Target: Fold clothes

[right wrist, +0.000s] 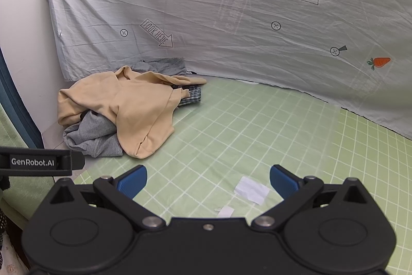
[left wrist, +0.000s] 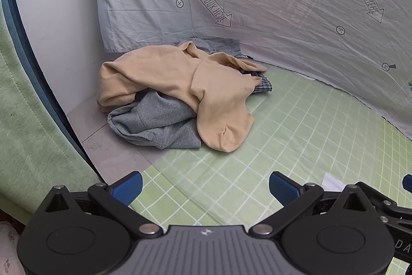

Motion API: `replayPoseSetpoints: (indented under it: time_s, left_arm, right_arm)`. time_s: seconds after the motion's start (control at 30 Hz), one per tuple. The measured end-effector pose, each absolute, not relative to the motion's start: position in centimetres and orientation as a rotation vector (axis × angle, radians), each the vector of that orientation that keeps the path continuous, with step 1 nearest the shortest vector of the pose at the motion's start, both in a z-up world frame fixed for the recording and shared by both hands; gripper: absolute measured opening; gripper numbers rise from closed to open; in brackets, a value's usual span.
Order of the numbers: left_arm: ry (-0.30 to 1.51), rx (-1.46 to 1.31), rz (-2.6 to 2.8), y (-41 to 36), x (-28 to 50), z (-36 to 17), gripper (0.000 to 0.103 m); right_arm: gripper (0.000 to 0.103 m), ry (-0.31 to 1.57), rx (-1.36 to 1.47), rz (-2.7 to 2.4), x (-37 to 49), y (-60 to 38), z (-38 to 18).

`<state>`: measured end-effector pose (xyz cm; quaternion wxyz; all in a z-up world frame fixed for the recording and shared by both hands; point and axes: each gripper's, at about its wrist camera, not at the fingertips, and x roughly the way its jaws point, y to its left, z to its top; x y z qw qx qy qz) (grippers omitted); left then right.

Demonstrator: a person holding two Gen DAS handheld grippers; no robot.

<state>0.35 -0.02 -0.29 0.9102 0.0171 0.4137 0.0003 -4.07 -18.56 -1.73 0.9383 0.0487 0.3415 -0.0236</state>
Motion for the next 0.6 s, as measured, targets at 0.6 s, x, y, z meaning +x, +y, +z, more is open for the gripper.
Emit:
replayPoseSetpoints:
  time_s: [0.6]
  left_arm:
    - [0.881, 0.016, -0.001, 0.4, 1.05, -0.97, 0.103]
  right_arm:
    - [0.103, 0.712, 0.102, -0.057, -3.32, -18.79, -2.34]
